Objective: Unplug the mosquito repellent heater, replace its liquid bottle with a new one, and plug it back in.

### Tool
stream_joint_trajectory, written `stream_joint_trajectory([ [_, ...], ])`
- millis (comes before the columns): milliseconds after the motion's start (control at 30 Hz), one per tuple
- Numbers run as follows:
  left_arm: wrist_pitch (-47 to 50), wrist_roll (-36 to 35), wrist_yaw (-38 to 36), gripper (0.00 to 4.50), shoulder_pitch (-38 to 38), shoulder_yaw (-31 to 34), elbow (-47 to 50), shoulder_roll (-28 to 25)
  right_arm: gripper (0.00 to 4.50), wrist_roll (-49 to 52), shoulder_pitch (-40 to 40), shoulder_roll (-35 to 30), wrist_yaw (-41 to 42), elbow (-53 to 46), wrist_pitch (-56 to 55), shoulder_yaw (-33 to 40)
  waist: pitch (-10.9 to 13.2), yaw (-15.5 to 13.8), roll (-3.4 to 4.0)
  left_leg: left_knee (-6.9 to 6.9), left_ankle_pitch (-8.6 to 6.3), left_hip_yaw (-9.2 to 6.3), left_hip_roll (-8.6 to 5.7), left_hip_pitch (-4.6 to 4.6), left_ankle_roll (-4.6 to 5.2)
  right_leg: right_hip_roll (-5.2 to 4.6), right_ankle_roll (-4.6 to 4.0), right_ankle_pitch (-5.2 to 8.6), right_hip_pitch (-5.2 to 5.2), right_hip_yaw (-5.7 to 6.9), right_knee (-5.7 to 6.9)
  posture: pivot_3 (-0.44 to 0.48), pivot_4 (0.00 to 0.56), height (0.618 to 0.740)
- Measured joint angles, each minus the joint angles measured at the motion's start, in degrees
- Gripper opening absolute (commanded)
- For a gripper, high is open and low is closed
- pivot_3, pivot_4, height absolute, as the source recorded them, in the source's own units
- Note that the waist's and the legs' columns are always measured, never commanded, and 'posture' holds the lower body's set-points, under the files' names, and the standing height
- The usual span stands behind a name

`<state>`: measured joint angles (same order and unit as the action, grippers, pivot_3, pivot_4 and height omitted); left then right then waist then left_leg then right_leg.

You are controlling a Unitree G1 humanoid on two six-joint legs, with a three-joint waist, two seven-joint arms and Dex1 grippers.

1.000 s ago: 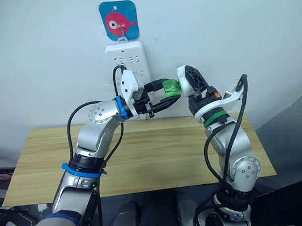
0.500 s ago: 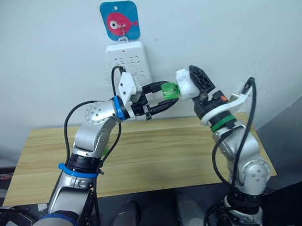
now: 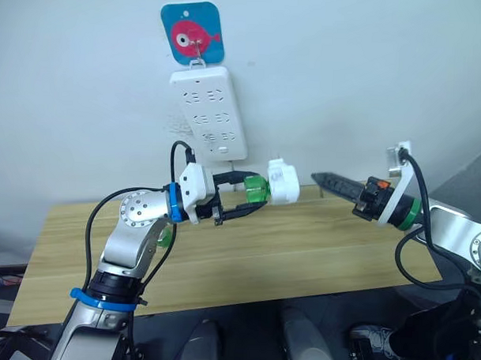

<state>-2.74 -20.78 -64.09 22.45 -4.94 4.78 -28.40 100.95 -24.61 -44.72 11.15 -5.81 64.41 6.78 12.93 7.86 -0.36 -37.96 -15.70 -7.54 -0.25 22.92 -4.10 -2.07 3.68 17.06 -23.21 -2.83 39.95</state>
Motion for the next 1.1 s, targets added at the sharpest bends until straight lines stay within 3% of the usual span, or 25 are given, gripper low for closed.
stream_joint_trajectory([
  [233, -1.57, -0.59, -4.05, 2.33, 0.10, -0.35, 0.46, -2.17, 4.50, 1.57, -6.77, 0.37, 8.51, 7.67, 10.44, -4.56, 0.00, -1.44, 0.00, 0.03, 0.00, -0.09, -0.01, 0.02, 0.00, -0.02, 0.00, 0.00, 0.02, 0.11, -0.04, -0.088, 0.197, 0.734],
  [733, -2.94, -1.20, -6.93, 2.33, 0.61, 0.62, 0.48, -4.00, 4.50, 0.21, -7.88, 5.64, 8.98, 8.32, 12.50, -6.48, 0.01, -2.21, 0.00, 0.01, 0.00, -0.09, -0.02, 0.03, 0.00, -0.03, 0.00, 0.00, 0.02, 0.11, -0.03, -0.073, 0.198, 0.734],
  [1100, -2.92, -1.82, -6.13, 2.33, -0.28, 0.61, 1.94, -3.55, 4.50, -3.39, -7.37, -1.33, 14.78, 8.45, 16.79, -5.12, 0.01, -2.86, 0.00, 0.01, 0.00, -0.09, -0.01, 0.03, 0.00, -0.02, 0.00, 0.00, 0.02, 0.12, -0.04, -0.087, 0.198, 0.734],
])
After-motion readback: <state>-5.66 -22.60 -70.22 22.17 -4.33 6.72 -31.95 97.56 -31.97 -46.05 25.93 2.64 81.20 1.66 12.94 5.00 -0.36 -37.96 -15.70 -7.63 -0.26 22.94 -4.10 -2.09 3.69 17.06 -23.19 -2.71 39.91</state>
